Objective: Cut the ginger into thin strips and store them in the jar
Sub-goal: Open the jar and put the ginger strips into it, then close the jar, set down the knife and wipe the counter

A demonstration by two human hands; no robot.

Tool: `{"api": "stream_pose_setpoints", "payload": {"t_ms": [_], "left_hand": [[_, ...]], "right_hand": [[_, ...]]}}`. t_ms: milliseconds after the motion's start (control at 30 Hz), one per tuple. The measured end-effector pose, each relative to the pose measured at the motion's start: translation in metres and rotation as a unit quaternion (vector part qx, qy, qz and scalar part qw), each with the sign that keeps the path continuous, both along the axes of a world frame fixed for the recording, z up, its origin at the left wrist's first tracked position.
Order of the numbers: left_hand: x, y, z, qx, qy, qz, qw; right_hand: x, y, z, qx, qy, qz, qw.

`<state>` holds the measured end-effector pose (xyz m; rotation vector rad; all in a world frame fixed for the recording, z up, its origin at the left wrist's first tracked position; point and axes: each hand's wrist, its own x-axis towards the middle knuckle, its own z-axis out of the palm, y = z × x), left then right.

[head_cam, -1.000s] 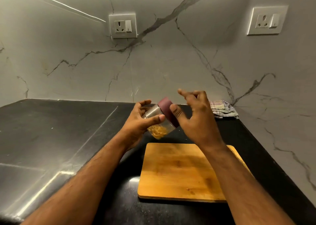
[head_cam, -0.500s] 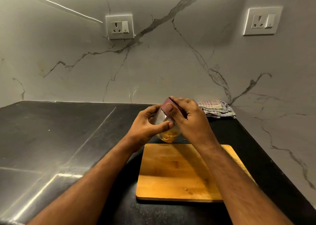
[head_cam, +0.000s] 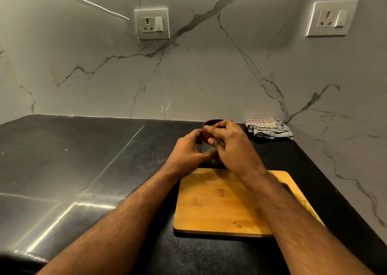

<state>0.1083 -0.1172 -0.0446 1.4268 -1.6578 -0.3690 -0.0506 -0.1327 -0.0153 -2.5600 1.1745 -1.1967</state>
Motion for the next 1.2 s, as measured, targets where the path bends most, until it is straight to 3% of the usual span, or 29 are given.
{"api": "stream_pose_setpoints", "payload": {"t_ms": [200,333,467,667,800,900,1067,1200], "left_hand": [[-0.002,0.017,0.002,0.052,0.021,0.023,0.998],[-0.009,0.046,0.000,0.028,-0.014,0.112,0.993],[-0.018,0.078,-0.006,0.051,-0.037,0.173,0.983],[-0.040,0.141,-0.011,0.139,-0.031,0.142,0.980],[-0.056,0.169,-0.018,0.165,-0.121,0.160,0.966],[-0.066,0.179,-0.022,0.156,-0.175,0.202,0.951],[-0.076,0.184,-0.021,0.127,-0.240,0.233,0.934],[-0.091,0.198,-0.032,0.095,-0.249,0.265,0.927]], "right_hand": [[-0.006,0.010,0.006,-0.020,0.009,-0.036,0.999],[-0.020,0.035,0.013,-0.083,-0.012,-0.088,0.993],[-0.037,0.064,0.002,-0.118,0.025,-0.133,0.984],[-0.065,0.122,-0.020,-0.131,0.048,-0.199,0.970],[-0.082,0.149,-0.035,-0.148,0.081,-0.232,0.958],[-0.096,0.158,-0.041,-0.116,0.066,-0.293,0.947],[-0.109,0.152,-0.046,0.090,0.076,-0.353,0.928],[-0.120,0.158,-0.048,0.082,0.078,-0.336,0.935]]}}
